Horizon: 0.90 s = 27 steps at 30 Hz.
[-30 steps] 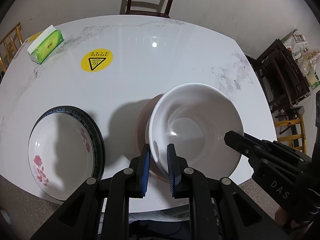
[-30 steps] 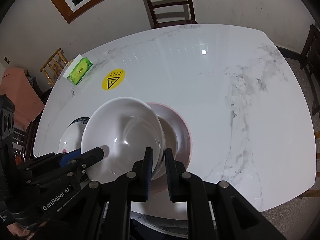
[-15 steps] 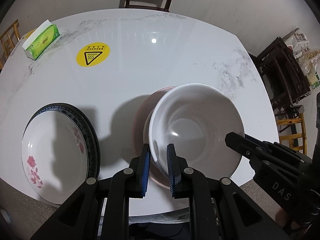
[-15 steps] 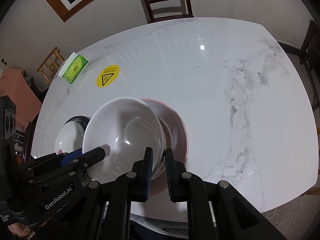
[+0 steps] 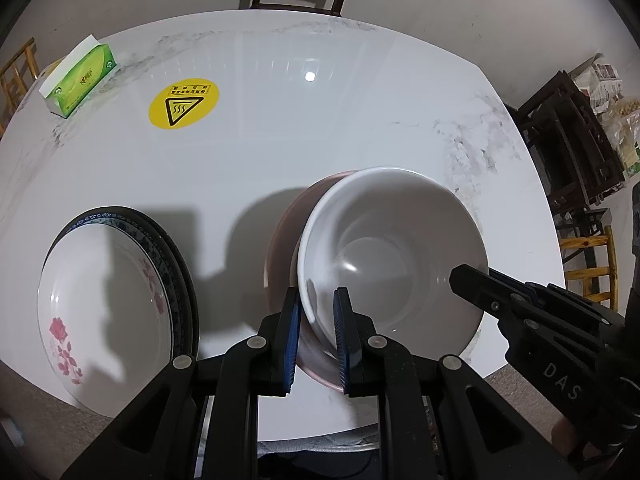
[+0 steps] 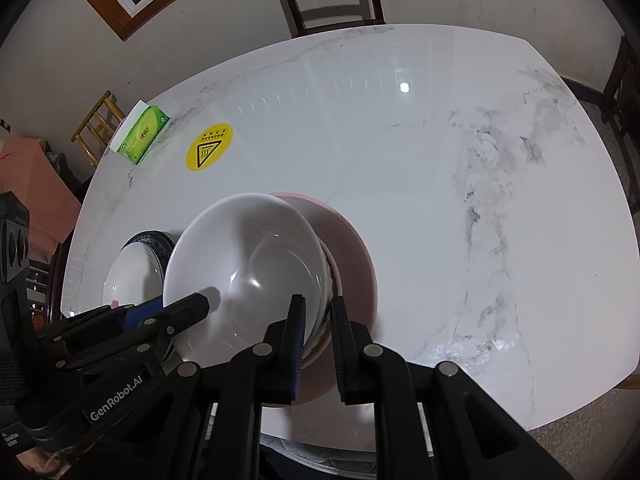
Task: Organize plates and bowls
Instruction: 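Carry the 'Rabbit' bowl with the left tool and lower it into the 'Dog' bowl, then open the left tool to release the 'Rabbit' bowl and withdraw slightly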
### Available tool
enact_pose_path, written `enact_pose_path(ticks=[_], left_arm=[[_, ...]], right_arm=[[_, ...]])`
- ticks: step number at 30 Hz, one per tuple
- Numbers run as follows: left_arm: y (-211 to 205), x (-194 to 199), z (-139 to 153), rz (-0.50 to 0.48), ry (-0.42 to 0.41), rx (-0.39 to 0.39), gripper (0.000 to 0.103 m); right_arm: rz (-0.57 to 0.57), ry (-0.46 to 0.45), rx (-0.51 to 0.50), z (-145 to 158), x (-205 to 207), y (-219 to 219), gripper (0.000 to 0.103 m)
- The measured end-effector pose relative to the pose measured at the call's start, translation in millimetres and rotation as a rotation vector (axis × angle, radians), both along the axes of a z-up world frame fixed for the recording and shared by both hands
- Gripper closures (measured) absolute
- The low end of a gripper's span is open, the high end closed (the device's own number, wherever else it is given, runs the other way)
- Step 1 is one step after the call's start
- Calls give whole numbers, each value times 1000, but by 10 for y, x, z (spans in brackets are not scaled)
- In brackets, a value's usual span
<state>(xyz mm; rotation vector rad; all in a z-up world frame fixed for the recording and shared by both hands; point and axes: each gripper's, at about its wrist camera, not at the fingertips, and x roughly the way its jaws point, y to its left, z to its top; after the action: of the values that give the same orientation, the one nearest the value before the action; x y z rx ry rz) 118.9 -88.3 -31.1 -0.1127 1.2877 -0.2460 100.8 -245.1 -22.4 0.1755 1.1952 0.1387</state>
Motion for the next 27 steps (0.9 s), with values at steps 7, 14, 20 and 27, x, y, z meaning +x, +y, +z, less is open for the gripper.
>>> enact_pose_path(ticks=[7,14,20,27], left_arm=[[-4,8,-61,0,10,9,90],[-20,10,-75,-6,2,18,89],[-50,5,-67,-15,-6,26,88],[-63,4,-65,-21,-14,34,86]], right_arm=[[2,18,10,-81,26,-4,88],[1,22,5,-111,40,9,87],[-6,25,3,-139,42,2,87],[-7,21,7,-136,38,0,87]])
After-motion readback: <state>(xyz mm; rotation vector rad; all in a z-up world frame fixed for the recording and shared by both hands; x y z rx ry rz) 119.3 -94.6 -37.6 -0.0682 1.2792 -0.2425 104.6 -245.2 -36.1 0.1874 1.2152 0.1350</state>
